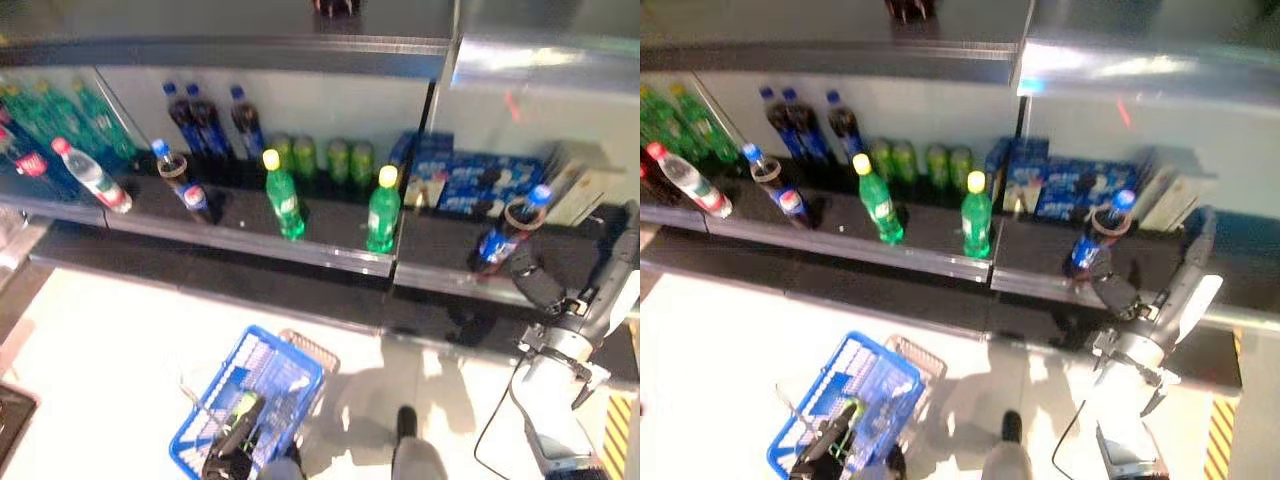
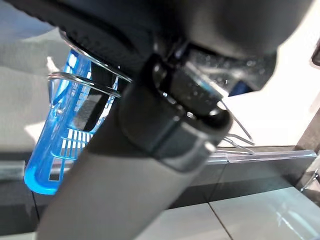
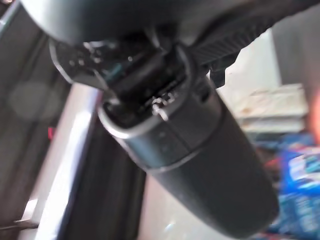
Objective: Pick up the drink and place into the basket.
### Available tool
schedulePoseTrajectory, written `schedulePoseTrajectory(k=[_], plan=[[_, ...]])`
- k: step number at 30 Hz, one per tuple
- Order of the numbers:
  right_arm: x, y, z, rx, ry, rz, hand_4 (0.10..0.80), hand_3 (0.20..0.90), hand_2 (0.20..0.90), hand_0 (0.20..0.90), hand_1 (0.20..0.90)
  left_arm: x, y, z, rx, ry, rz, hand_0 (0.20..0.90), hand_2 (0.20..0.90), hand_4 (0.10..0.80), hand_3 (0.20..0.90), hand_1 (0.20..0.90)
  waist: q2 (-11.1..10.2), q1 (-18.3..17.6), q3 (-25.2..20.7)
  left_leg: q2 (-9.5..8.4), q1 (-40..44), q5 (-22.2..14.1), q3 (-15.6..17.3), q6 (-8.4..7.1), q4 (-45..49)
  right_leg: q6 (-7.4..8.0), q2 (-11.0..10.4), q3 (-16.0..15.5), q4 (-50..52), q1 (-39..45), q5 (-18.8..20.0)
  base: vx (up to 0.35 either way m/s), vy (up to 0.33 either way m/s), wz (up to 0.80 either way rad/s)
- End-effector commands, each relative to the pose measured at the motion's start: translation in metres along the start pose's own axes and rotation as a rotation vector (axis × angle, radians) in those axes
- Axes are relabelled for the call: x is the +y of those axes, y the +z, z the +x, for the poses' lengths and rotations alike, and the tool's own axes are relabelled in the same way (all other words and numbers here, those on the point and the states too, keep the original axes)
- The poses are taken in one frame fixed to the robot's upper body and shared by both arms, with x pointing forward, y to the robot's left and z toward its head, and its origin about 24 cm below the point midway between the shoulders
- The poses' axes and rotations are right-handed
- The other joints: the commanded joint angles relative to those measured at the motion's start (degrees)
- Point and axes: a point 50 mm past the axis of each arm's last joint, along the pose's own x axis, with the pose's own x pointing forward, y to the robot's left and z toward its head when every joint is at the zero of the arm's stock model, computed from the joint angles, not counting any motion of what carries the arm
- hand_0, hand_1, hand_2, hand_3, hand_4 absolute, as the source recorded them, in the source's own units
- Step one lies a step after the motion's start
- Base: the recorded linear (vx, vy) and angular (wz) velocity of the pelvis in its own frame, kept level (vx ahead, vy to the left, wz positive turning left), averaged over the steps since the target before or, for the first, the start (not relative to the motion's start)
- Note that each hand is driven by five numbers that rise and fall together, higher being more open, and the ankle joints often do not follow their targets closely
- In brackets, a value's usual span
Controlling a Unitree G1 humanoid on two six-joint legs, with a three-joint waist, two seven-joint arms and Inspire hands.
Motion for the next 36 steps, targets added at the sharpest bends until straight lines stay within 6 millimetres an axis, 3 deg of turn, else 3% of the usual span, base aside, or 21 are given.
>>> schedulePoseTrajectory(k=[1,9,10,25,36], plan=[[-0.006,0.05,0.035,-0.247,-0.138,0.175,0.8,0.9,0.9,0.9,0.9,-0.025,0.013,0.002,-0.089,-0.176,0.002,0.3,0.3,0.1,0.2,0.3,-1.59,0.05,-0.01,-1.04,-3.98,-5.31,0.7,4.0,10.96,-3.06,0.78,-5.59,9.29,-0.35,-7.93,-0.09,-0.009,-0.03],[0.004,0.064,0.048,-0.281,-0.137,0.215,0.8,0.9,0.9,0.9,0.9,-0.052,0.022,0.009,-0.114,-0.274,-0.006,0.3,0.3,0.1,0.2,0.3,-0.69,-0.04,3.32,0.06,-9.36,-2.98,-0.55,3.29,15.09,-4.2,1.32,-5.35,12.25,-4.13,-8.55,-0.057,-0.015,-0.04],[0.008,0.066,0.051,-0.287,-0.137,0.224,0.8,0.9,0.9,0.9,0.9,-0.061,0.024,0.011,-0.12,-0.296,-0.008,0.3,0.3,0.1,0.2,0.3,-0.39,0.0,4.31,0.57,-10.89,-1.47,-1.24,2.82,16.05,-4.57,1.65,-5.12,12.65,-5.04,-8.64,-0.042,-0.019,0.04],[0.024,0.092,0.08,-0.324,-0.153,0.261,0.8,0.9,0.9,0.9,0.9,-0.069,0.031,0.016,-0.108,-0.315,0.01,0.3,0.3,0.1,0.2,0.3,0.59,1.46,7.44,1.62,-14.97,3.12,-3.32,1.47,18.92,-5.99,2.52,-5.41,13.58,-6.23,-9.42,-0.001,-0.012,0.0],[0.037,0.092,0.083,-0.262,-0.106,0.294,0.8,0.9,0.9,0.9,0.9,-0.076,0.032,0.018,-0.102,-0.332,0.016,0.3,0.3,0.1,0.2,0.3,1.1,2.1,9.21,1.51,-17.03,5.01,-4.45,1.13,20.4,-6.62,2.63,-5.55,14.15,-6.57,-9.58,0.0,-0.006,0.02]])
